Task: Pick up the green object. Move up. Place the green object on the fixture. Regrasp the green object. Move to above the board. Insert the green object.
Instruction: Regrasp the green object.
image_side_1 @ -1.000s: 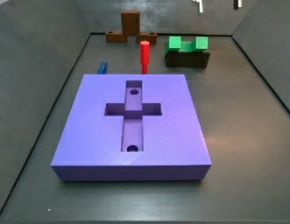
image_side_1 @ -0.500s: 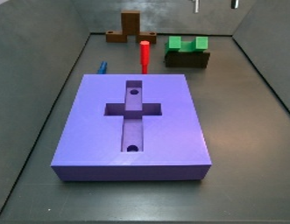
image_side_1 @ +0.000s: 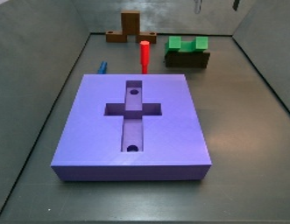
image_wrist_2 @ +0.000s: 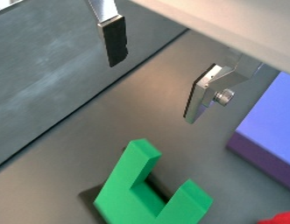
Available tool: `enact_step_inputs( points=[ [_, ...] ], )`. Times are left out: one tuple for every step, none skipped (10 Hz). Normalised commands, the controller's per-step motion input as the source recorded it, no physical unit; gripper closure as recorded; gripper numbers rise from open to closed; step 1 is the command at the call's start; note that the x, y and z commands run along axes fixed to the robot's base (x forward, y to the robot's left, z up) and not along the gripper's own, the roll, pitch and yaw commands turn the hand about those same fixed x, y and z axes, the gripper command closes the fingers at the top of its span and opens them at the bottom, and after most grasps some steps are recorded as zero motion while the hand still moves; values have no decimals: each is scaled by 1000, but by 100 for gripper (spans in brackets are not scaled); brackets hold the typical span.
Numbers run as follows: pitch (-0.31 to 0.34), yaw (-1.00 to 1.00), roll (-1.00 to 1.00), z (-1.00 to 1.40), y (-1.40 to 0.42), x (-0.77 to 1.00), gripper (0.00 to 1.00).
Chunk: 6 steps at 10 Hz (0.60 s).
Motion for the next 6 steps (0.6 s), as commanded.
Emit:
enact_step_inputs(
  points=[
    [140, 337, 1000, -114, 0, 417, 0],
    [123, 391, 963, -203, 80, 266, 0],
    [51, 431, 717, -403, 294, 160, 0],
    [17, 434, 657, -417, 317, 177, 0],
    [29, 426, 686, -389, 309, 180, 0],
    [37, 351, 711, -366, 240, 134, 0]
  ],
)
